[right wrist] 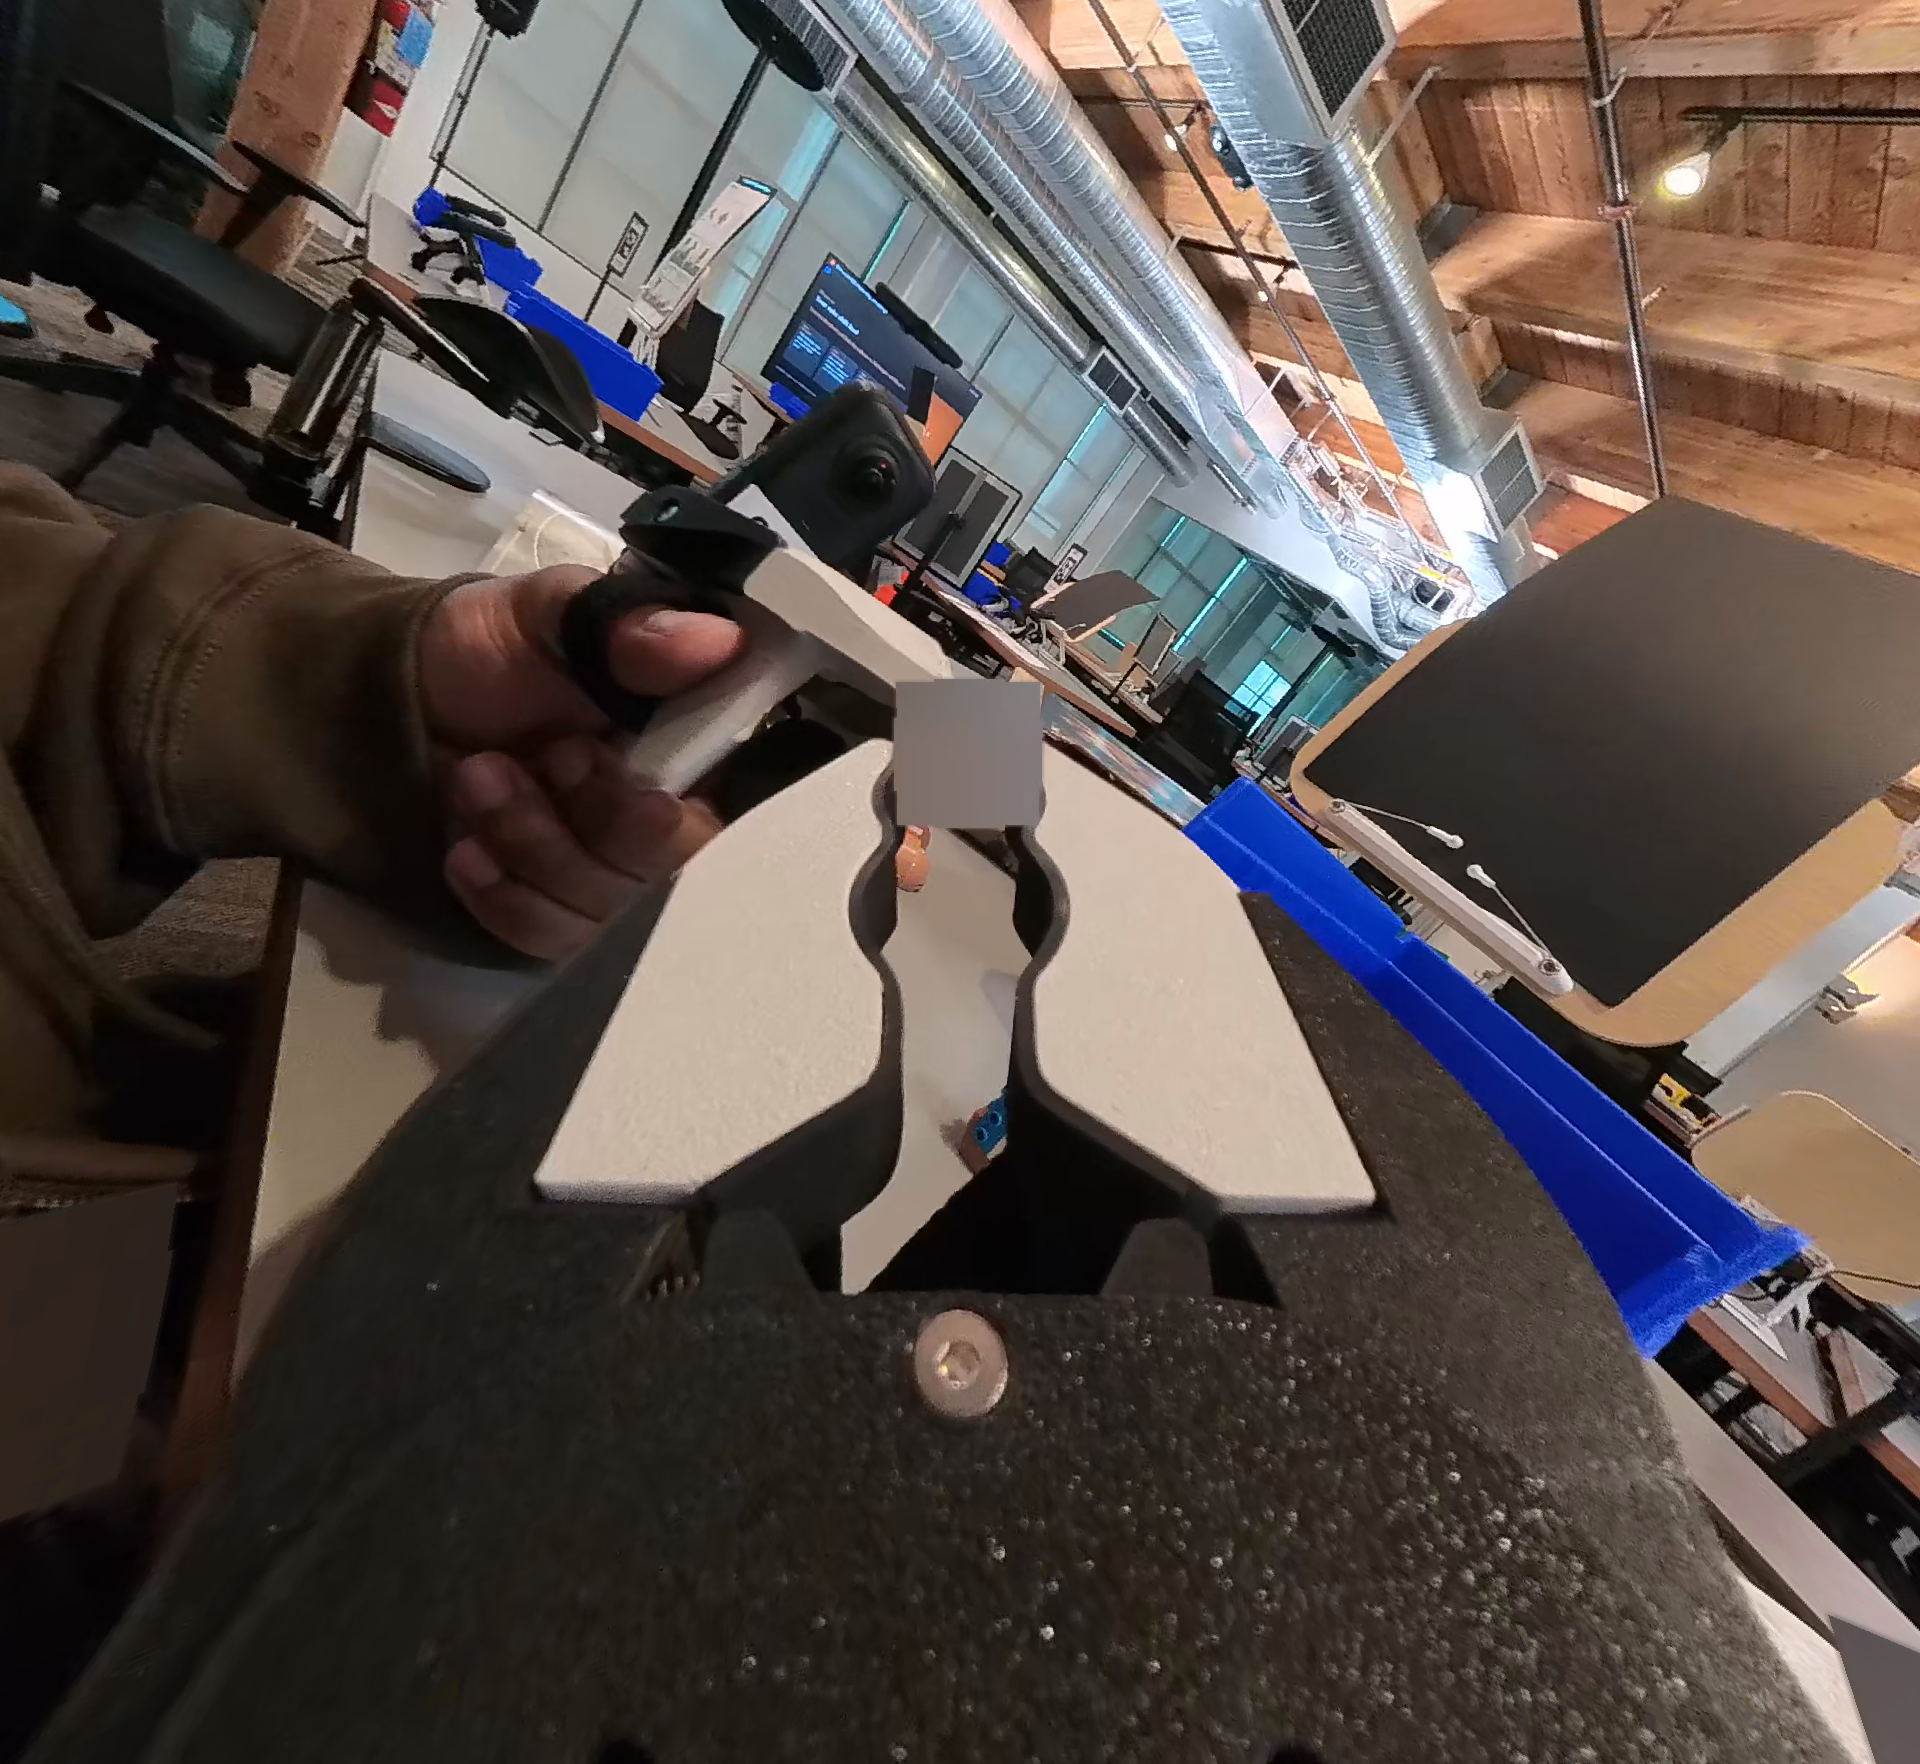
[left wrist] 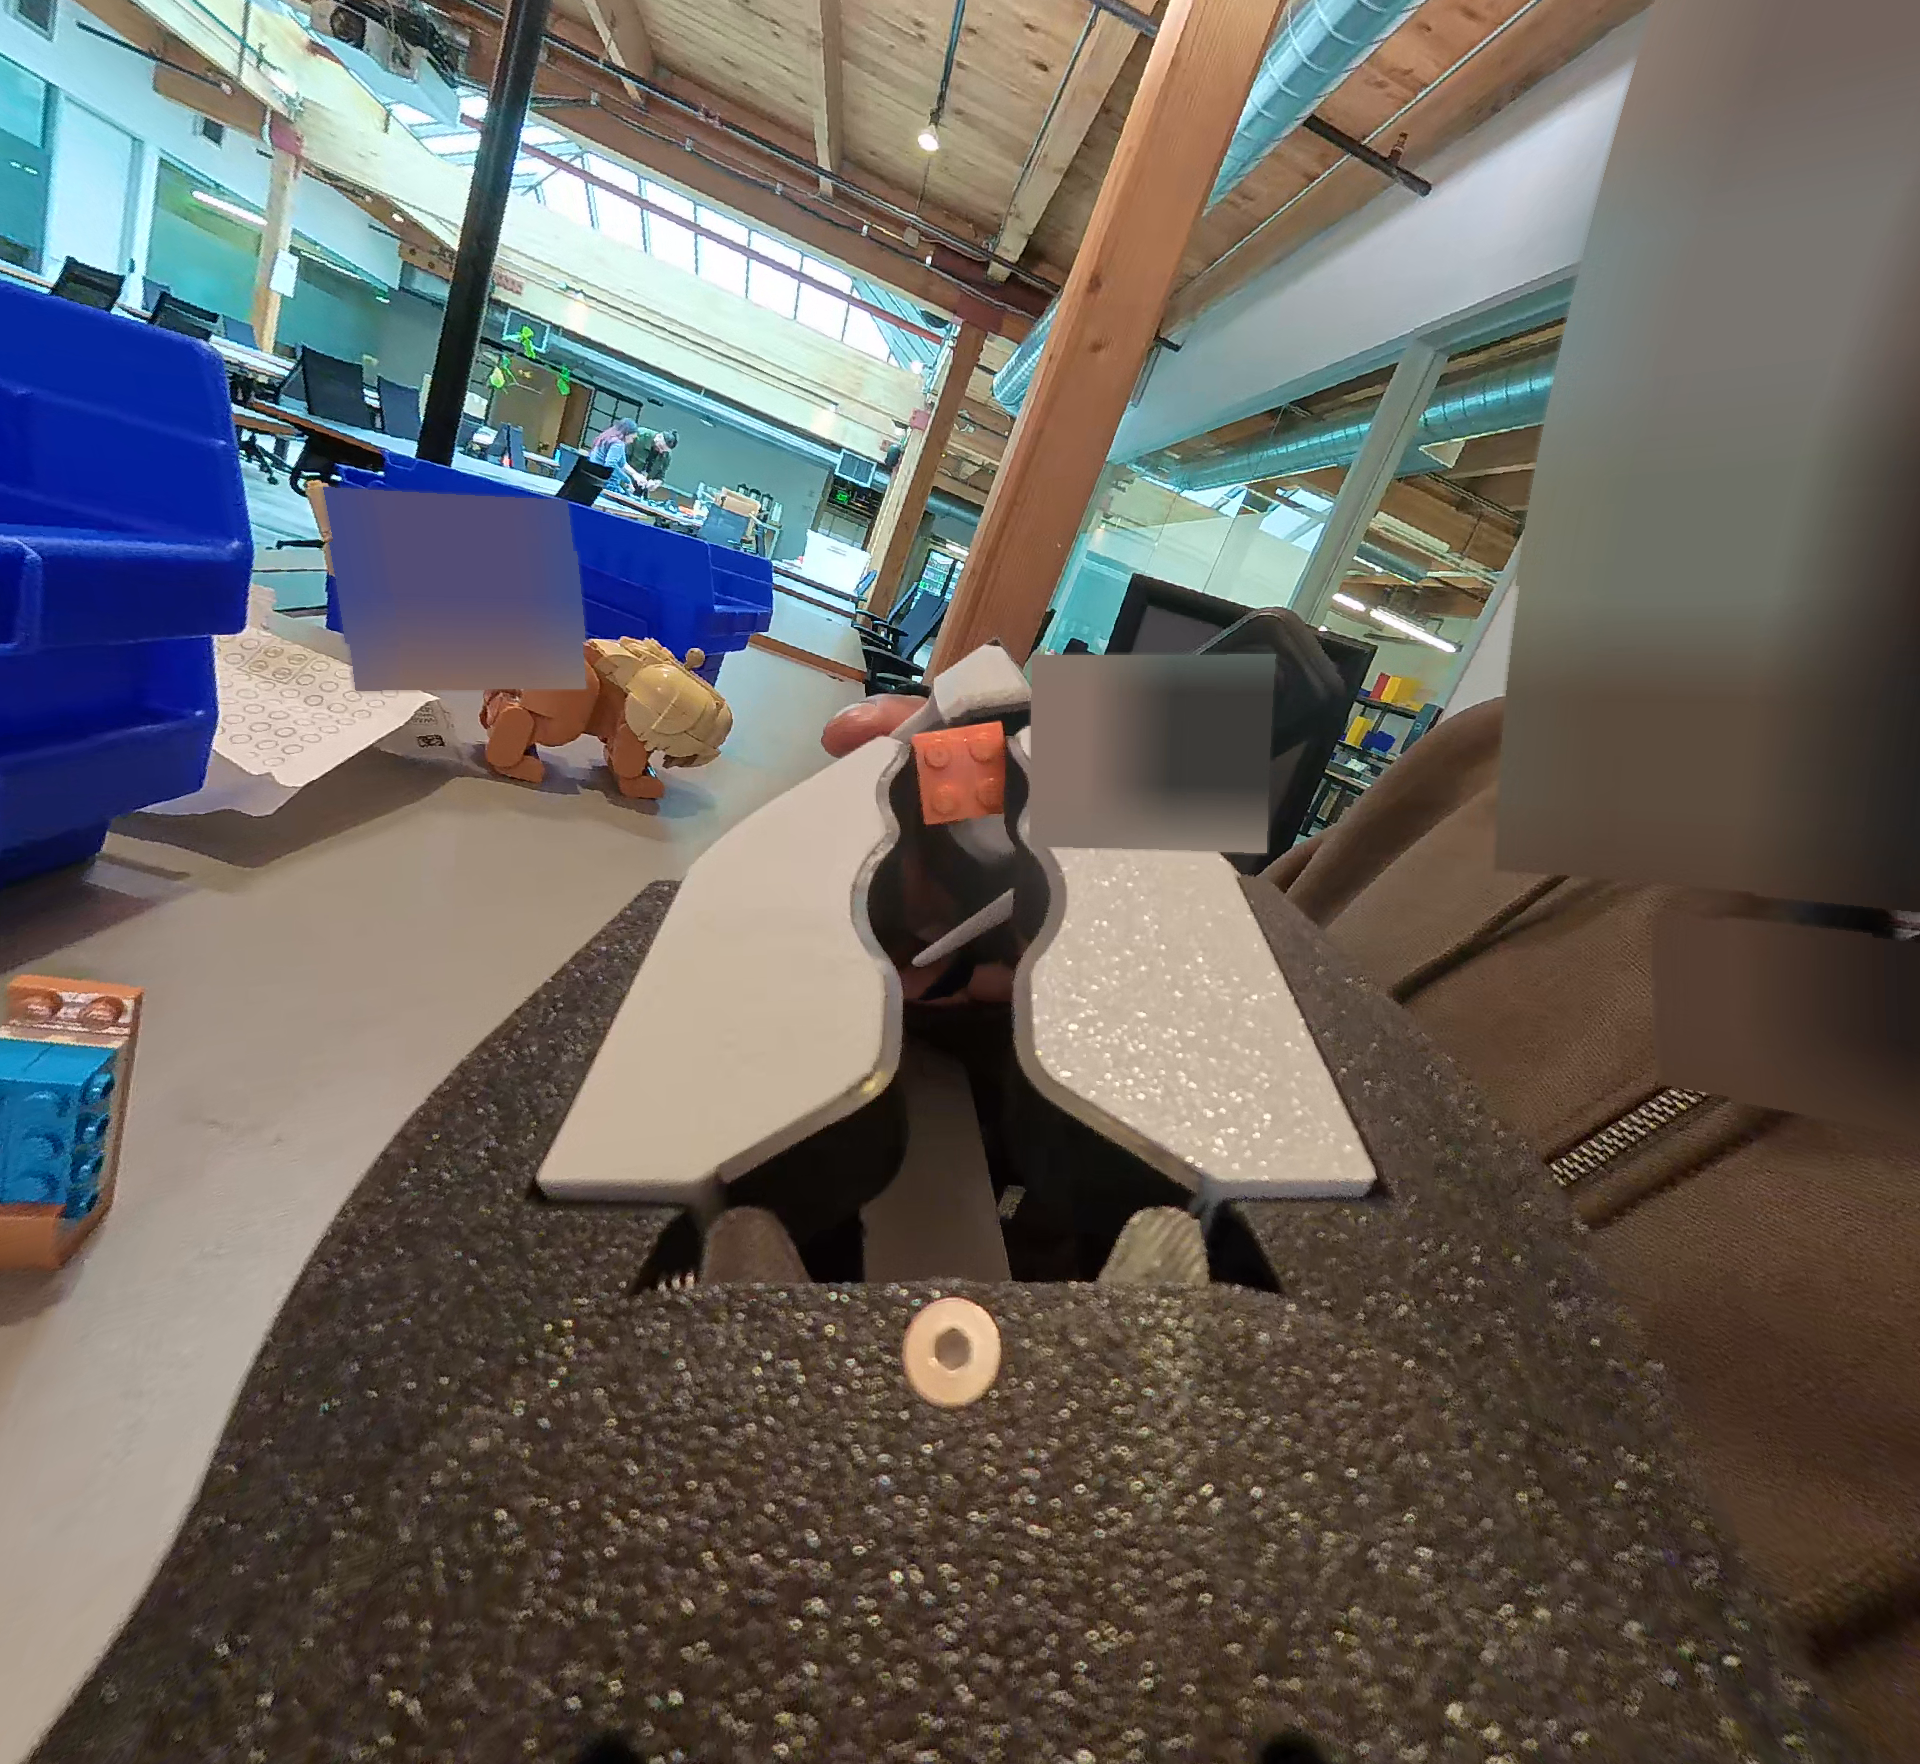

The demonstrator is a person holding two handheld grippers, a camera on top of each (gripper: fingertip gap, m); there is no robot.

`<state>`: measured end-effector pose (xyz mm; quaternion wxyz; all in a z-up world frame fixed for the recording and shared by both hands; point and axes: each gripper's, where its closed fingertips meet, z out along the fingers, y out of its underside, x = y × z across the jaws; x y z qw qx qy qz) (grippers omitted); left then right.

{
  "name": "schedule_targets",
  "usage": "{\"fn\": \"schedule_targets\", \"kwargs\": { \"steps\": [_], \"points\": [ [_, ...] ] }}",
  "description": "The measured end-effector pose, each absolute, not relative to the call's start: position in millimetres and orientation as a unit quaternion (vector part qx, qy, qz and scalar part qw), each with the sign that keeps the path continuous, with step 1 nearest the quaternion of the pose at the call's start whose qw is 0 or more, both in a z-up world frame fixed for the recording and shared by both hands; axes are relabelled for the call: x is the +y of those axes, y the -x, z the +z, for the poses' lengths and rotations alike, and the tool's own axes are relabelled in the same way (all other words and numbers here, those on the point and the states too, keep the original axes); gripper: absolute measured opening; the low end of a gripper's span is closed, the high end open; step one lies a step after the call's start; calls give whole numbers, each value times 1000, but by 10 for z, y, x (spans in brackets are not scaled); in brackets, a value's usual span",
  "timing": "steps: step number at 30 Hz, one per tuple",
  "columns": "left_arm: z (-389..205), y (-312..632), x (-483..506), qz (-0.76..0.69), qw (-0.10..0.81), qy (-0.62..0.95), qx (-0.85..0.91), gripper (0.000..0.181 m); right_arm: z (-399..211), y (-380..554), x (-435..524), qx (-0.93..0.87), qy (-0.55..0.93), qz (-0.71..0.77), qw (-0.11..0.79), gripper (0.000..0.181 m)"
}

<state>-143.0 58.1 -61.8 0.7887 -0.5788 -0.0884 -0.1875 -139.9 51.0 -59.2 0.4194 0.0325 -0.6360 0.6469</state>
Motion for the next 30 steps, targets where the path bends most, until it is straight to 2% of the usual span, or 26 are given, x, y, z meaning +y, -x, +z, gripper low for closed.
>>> {"fn": "schedule_targets", "kwargs": {
  "steps": [29, 30],
  "points": [
    [-626, 1445, 572, -189, 788, 578, -95, 15, -557, 1439, 587, -632, -17, 653, 417, 21],
    [-615, 1413, 566, -195, 789, 577, -85, 15, -538, 1478, 630, -627, -4, 651, 428, 5]
  ]
}}
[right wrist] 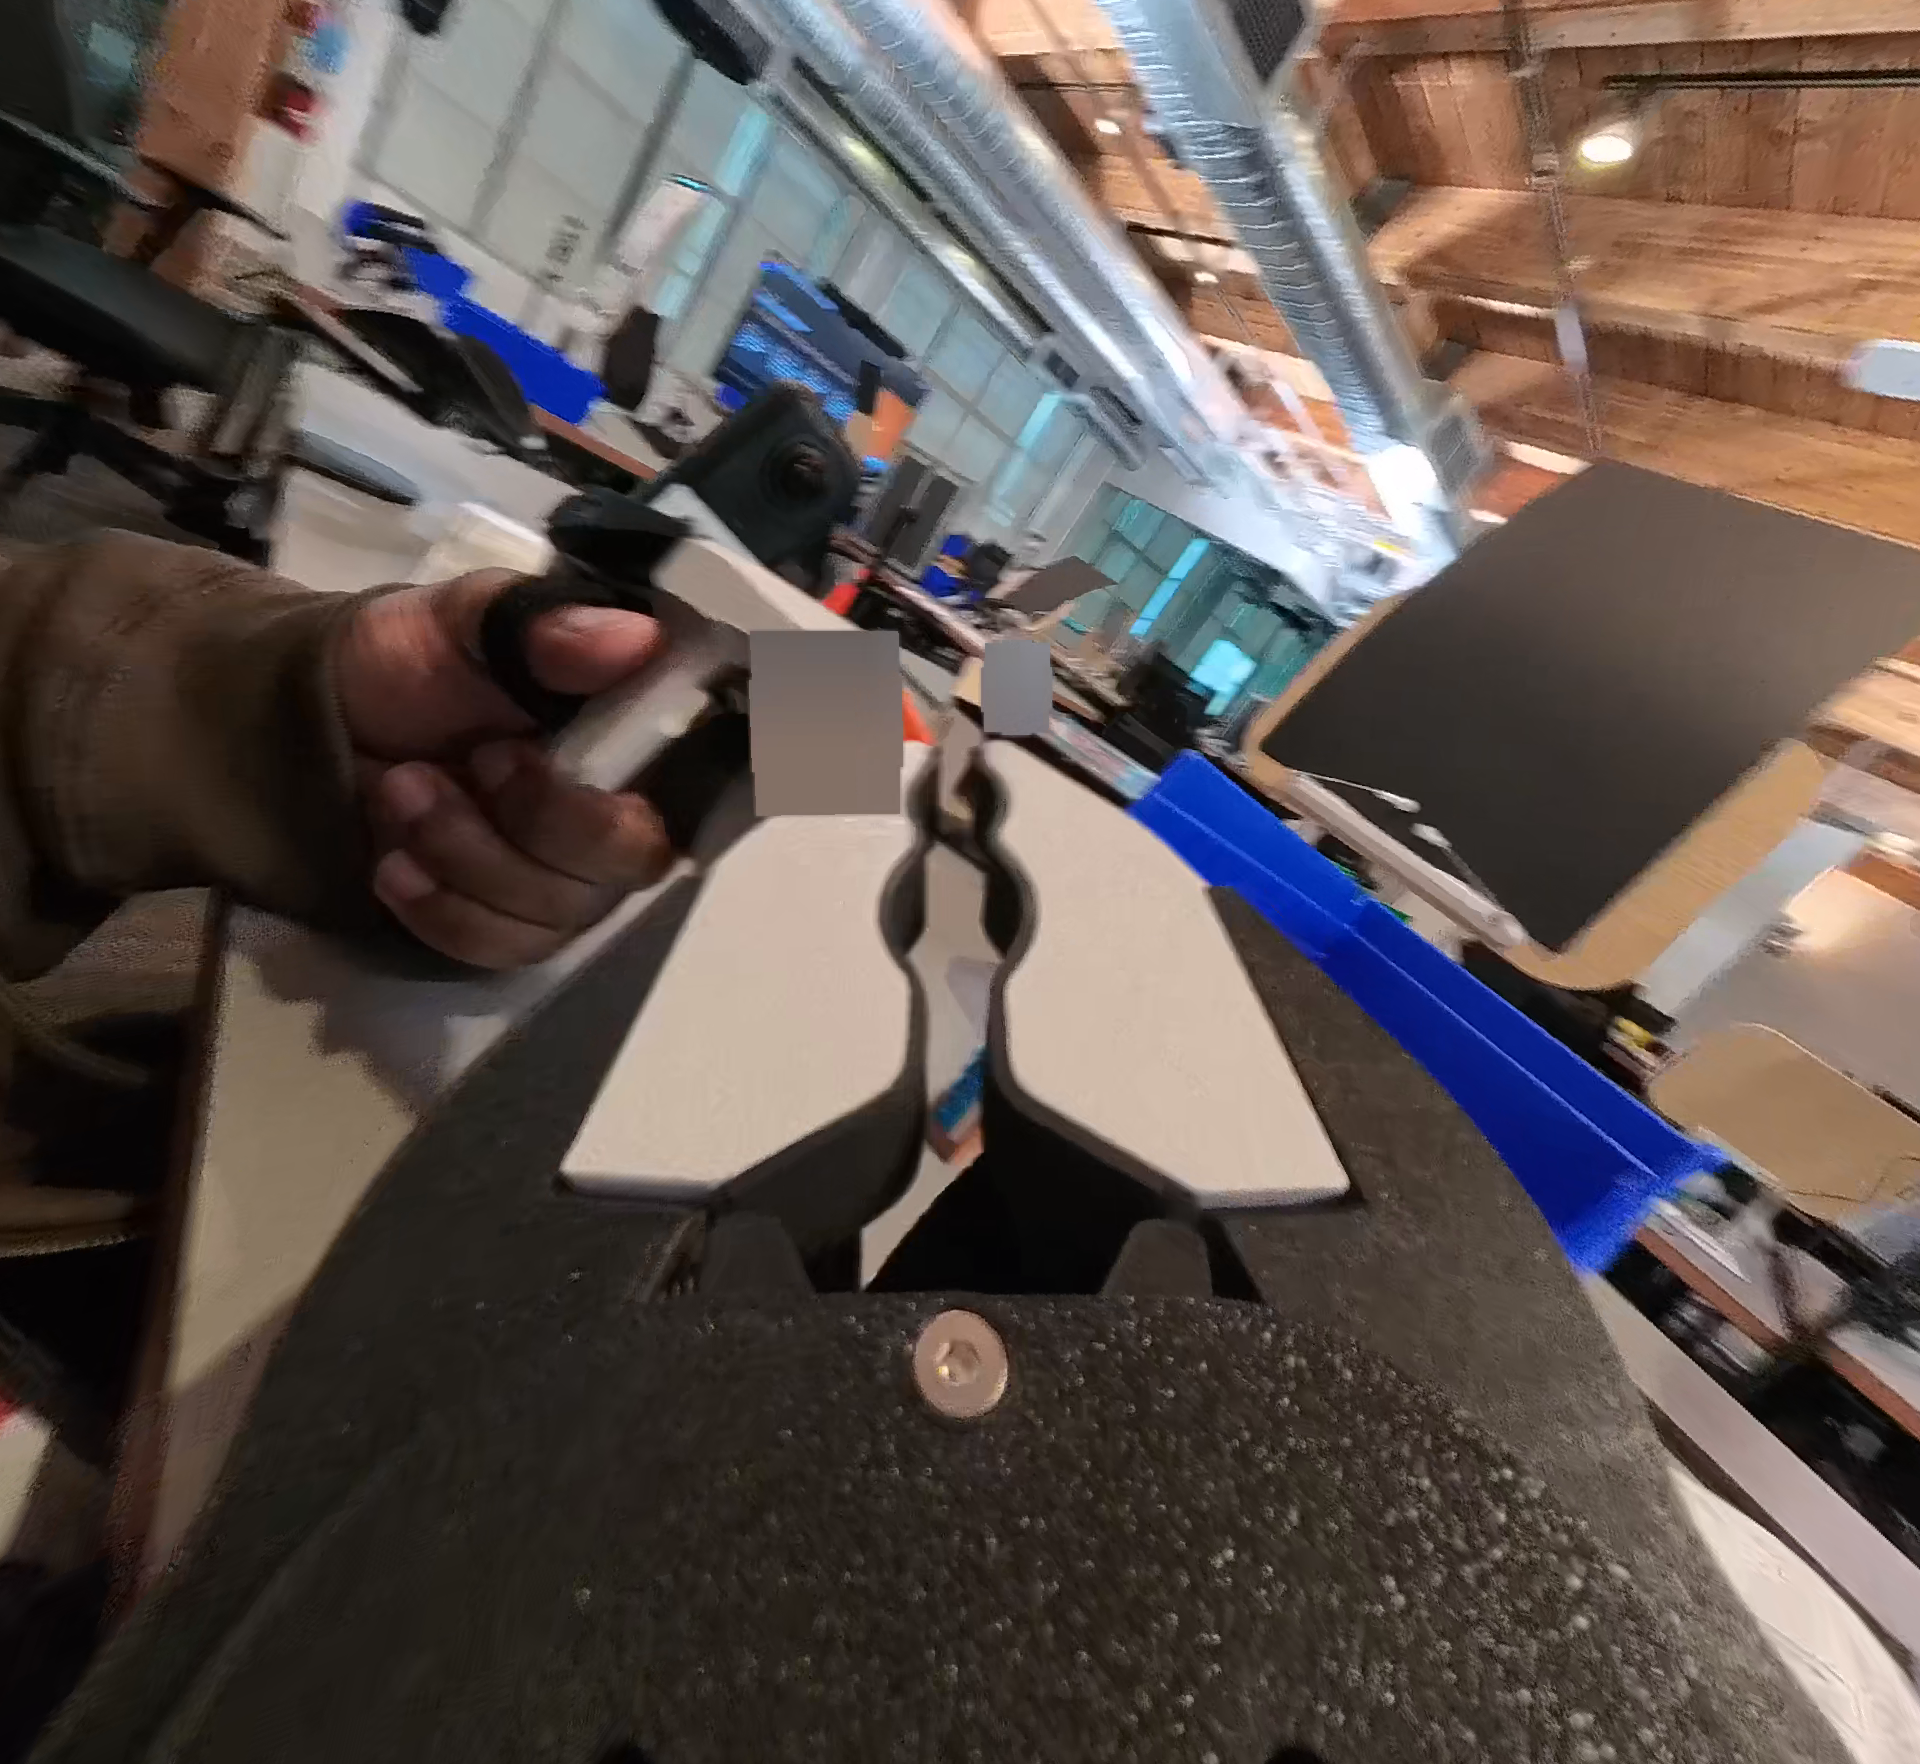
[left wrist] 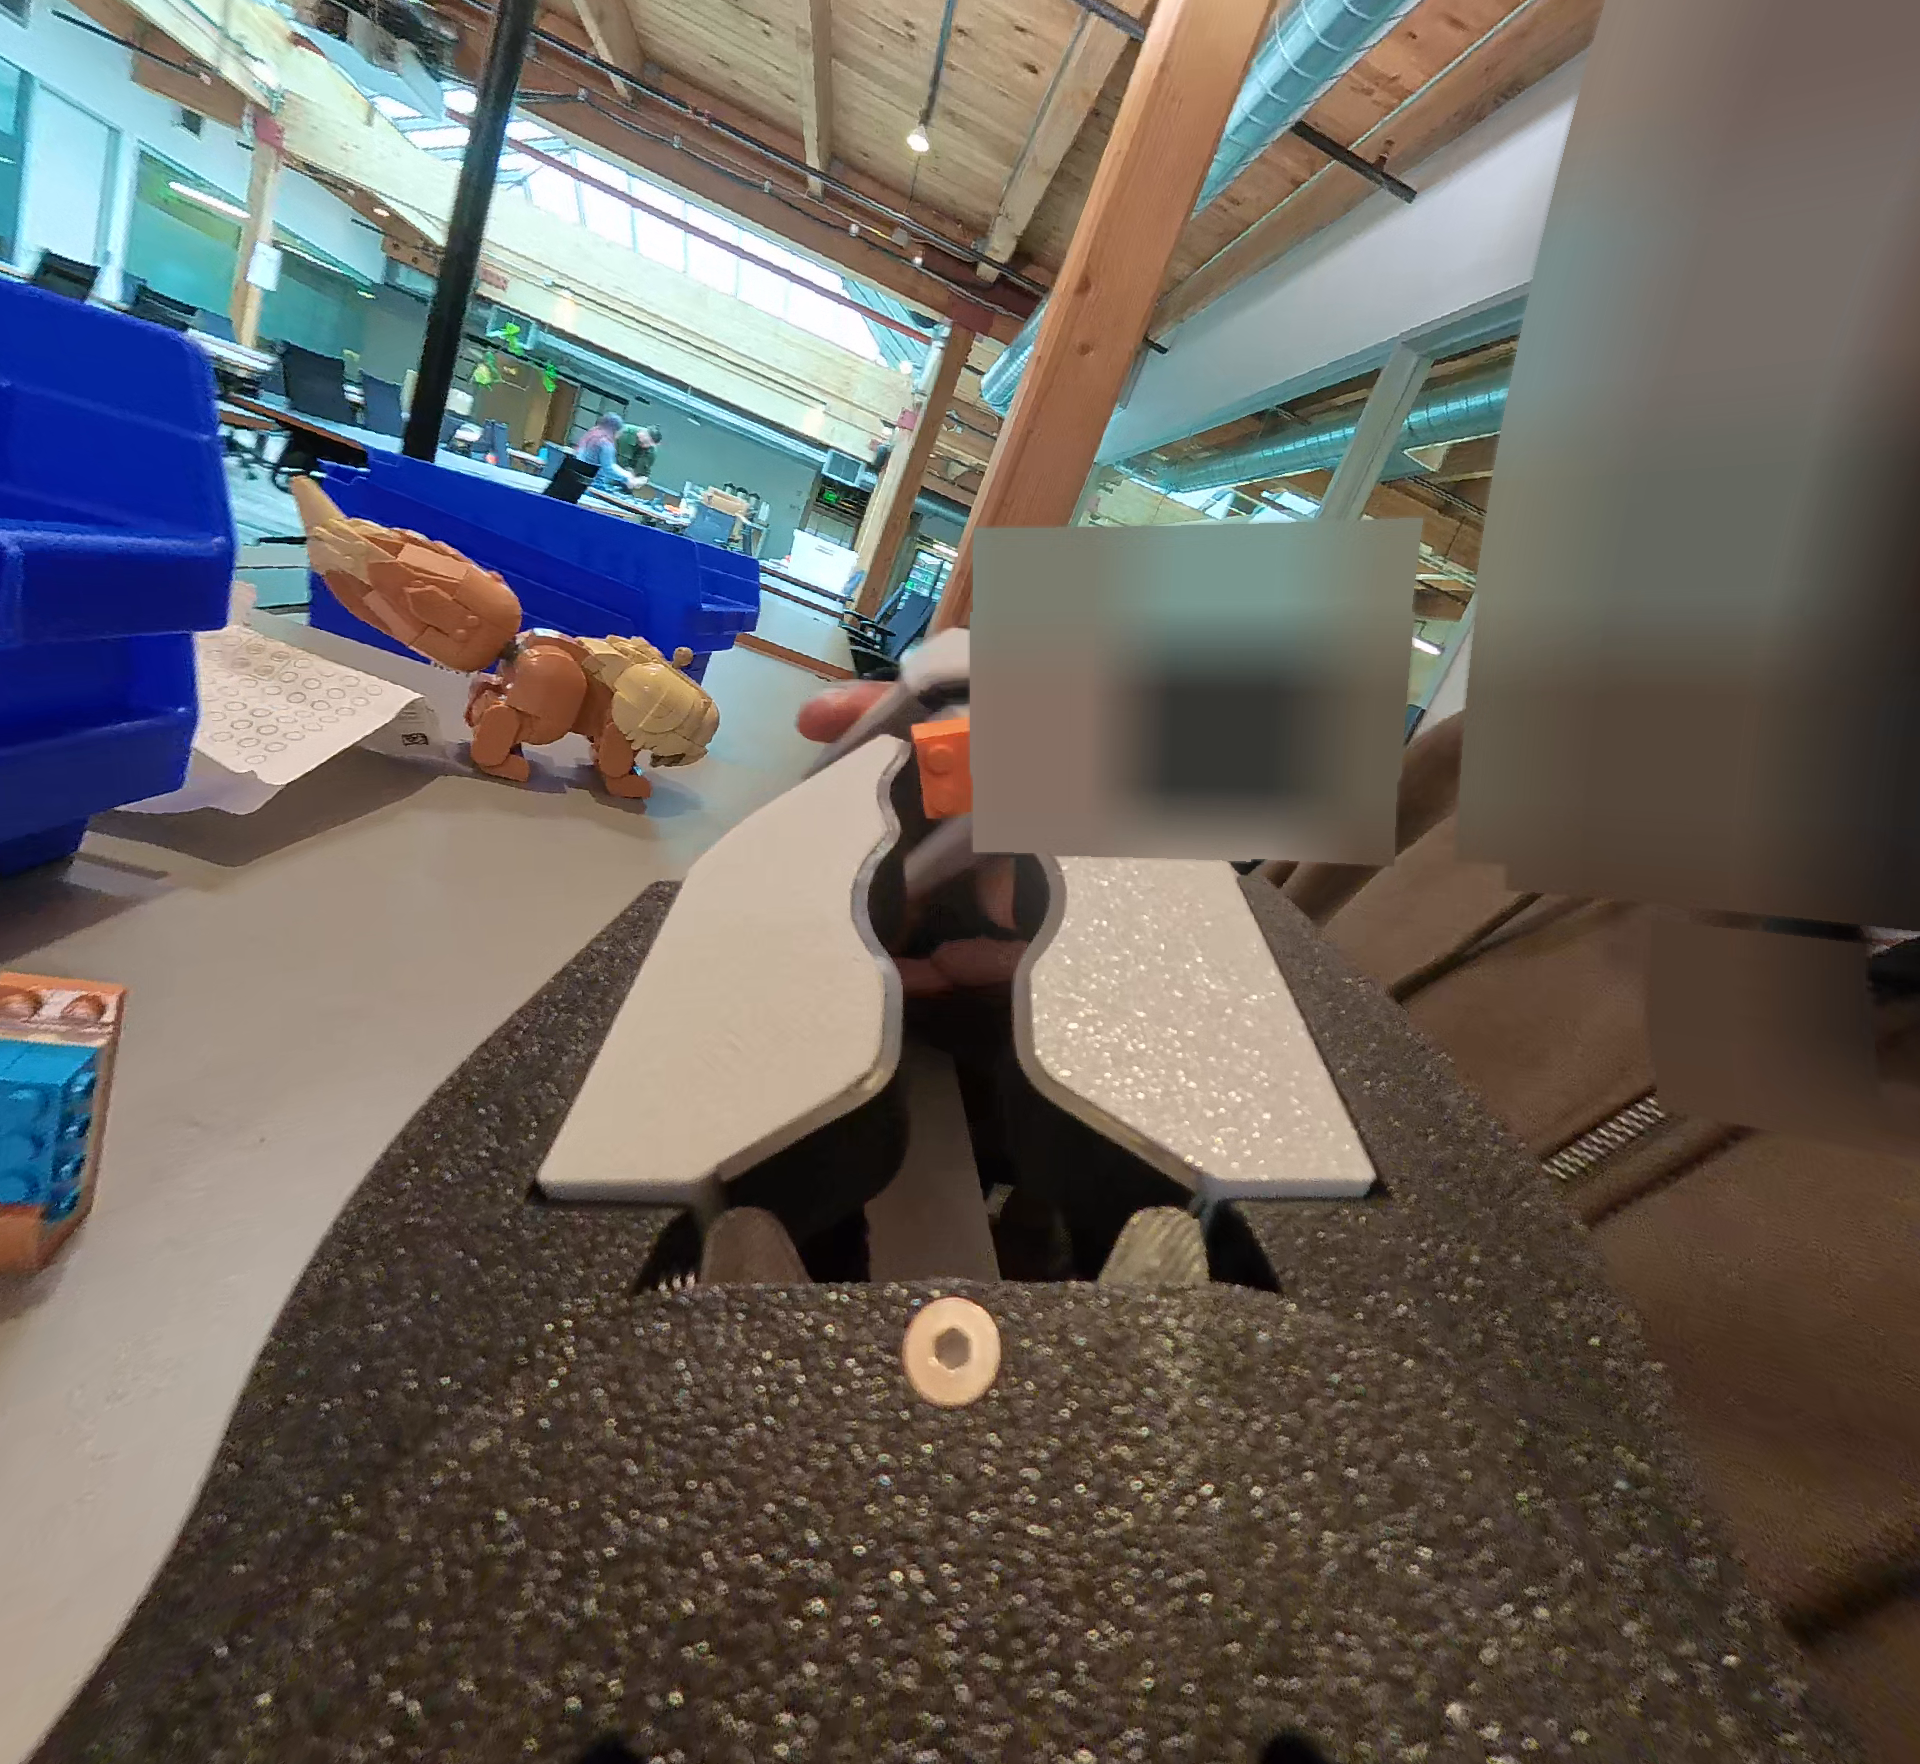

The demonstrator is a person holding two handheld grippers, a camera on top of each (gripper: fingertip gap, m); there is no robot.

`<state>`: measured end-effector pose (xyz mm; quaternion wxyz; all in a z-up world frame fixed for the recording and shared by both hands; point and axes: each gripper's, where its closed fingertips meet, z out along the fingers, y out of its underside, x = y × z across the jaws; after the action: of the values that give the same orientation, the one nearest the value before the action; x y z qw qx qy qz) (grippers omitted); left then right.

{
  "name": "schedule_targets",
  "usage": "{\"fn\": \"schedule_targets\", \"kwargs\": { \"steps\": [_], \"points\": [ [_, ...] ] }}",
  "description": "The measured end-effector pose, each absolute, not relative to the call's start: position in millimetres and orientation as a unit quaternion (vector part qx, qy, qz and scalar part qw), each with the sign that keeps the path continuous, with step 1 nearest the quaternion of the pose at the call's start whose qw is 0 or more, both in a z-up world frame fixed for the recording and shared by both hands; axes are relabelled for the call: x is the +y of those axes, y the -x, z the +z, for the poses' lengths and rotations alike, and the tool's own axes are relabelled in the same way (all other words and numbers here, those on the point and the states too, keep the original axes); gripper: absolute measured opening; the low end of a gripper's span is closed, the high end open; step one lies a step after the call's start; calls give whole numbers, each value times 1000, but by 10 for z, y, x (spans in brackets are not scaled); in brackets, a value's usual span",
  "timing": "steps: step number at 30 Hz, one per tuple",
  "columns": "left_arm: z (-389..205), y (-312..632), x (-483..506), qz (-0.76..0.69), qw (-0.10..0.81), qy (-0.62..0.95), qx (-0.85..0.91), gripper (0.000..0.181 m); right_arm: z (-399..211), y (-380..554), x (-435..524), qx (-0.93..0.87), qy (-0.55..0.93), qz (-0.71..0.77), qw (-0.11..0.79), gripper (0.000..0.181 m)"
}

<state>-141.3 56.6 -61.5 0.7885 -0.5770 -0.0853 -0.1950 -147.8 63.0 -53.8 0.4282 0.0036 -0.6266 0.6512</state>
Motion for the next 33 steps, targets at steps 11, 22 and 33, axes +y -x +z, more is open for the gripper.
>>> {"fn": "schedule_targets", "kwargs": {
  "steps": [11, 22, 33],
  "points": [
    [-693, 1437, 649, -135, 774, 612, -90, 15, -709, 1564, 755, -659, -39, 575, 483, 23],
    [-814, 1490, 758, -17, 744, 662, -93, 16, -843, 1679, 703, -665, -71, 432, 605, 24],
    [-896, 1460, 835, 23, 720, 689, -80, 16, -891, 1698, 679, -661, -82, 386, 638, 24]
  ]
}}
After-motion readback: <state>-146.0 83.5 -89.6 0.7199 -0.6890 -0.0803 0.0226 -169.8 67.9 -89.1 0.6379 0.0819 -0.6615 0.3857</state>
